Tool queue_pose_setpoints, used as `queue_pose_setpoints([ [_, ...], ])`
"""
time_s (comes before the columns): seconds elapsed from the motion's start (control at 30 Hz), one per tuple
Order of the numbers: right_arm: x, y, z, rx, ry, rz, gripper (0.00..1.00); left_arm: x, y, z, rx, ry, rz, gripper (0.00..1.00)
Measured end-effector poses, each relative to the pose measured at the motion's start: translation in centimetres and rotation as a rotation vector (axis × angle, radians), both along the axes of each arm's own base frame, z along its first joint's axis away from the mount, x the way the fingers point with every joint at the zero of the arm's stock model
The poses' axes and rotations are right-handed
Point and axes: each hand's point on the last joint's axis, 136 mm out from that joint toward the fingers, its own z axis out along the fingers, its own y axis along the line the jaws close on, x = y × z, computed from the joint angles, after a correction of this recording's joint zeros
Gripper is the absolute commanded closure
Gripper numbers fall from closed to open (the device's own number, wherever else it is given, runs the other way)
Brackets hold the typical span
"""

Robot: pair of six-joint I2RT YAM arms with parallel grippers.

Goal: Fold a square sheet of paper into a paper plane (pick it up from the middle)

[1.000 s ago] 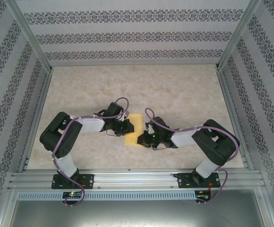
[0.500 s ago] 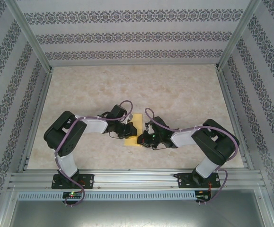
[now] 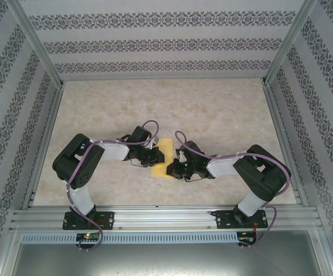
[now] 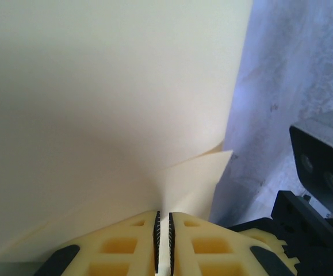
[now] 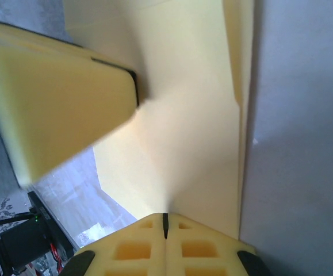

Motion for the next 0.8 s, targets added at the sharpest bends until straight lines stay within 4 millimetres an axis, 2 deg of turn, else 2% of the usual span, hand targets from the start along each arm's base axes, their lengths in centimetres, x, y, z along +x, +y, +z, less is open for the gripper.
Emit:
queue_pose_setpoints([
  [0.3, 0.0, 0.0, 0.1, -0.004, 0.004, 0.001, 1.0, 2.8, 3.1, 0.1, -0.006, -0.014, 0.086, 0.82],
  [0.5, 0.0, 0.1, 0.1, -0.012, 0.002, 0.011, 1.0, 3.3, 4.6, 0.3, 0.007, -0.019, 0.112, 0.79],
  [0.63, 0.1, 0.1, 0.1, -0.018, 0.002, 0.014, 1.0, 3.1, 4.8, 1.6, 0.002, -0.032, 0.108, 0.79],
  [0.8, 0.1, 0.1, 0.1, -0.025, 0.009, 0.014, 1.0, 2.8, 3.6, 4.2, -0.039, -0.091, 0.073, 0.79],
])
